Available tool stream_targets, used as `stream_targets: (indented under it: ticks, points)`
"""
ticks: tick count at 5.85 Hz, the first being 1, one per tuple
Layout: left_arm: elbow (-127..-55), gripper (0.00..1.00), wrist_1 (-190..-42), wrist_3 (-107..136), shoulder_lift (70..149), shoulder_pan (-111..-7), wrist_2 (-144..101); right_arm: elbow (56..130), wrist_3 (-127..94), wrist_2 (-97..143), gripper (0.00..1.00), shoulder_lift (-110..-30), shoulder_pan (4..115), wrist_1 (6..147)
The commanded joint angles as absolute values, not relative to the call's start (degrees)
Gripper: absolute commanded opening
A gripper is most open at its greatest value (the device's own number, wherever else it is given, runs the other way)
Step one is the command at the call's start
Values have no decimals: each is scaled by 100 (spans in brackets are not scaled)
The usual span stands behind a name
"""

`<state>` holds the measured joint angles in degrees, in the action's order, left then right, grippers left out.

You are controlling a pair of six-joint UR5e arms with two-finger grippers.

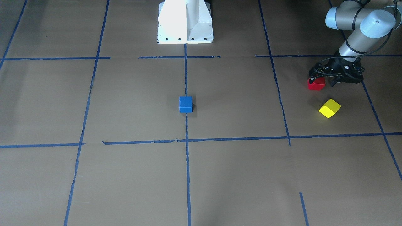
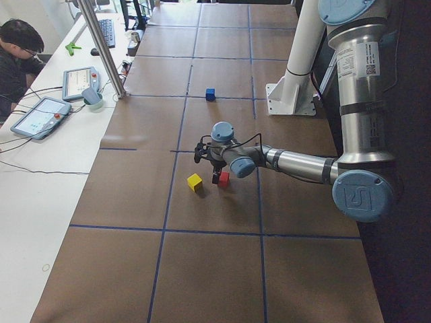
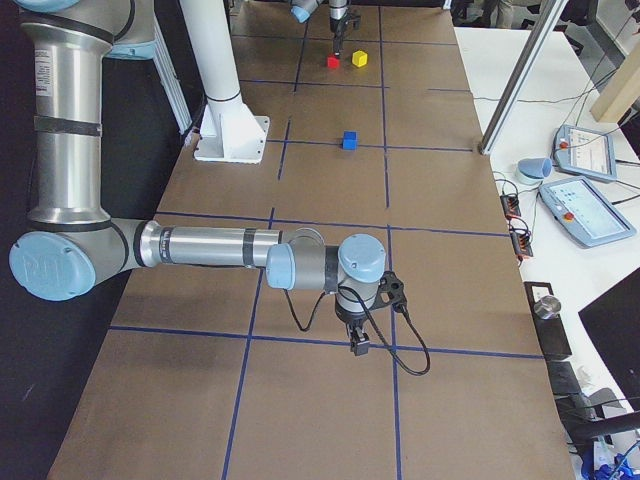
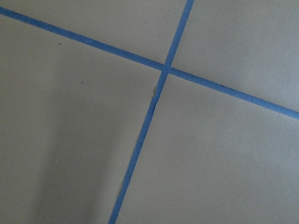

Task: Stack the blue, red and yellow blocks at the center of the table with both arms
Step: 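Reach the left gripper down to the red cube and grasp it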

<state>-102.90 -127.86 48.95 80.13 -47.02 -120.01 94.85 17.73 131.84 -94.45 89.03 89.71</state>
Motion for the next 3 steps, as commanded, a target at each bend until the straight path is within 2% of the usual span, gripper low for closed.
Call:
stream_targets:
  ticks: [1,3]
  points:
    - [-10187,100,-12762,4913,7998,-4449,-11988,9475,1775,13184,100,-9448,8895,8974]
    - [-10160,98,-12744,4904,7998,-4421,-11988,9448,1775,13184,100,-9448,8895,8974]
